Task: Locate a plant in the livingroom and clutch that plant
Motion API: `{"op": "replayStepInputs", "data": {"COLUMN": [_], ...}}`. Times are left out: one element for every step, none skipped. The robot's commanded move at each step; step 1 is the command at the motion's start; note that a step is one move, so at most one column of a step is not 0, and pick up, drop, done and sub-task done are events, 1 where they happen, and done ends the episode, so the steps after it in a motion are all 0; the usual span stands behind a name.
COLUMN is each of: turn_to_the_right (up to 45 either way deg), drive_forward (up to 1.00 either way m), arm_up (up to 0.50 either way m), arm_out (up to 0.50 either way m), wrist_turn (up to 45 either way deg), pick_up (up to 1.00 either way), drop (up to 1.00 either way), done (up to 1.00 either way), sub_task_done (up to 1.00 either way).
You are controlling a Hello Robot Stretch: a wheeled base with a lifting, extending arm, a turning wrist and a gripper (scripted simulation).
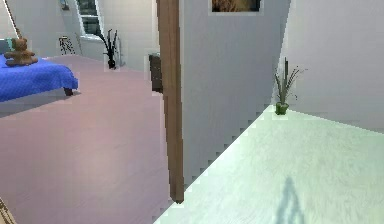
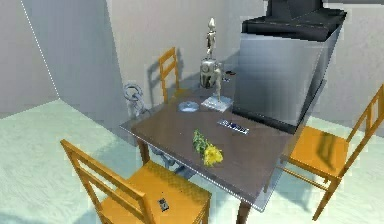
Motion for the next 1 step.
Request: {"op": "replayStepInputs", "data": {"turn_to_the_right": [0.0], "drive_forward": [0.00], "arm_up": [0.26], "arm_out": [0.00], "wrist_turn": [0.0], "pick_up": [0.00], "drop": [0.00], "done": [0.00], "sub_task_done": [0.00]}}
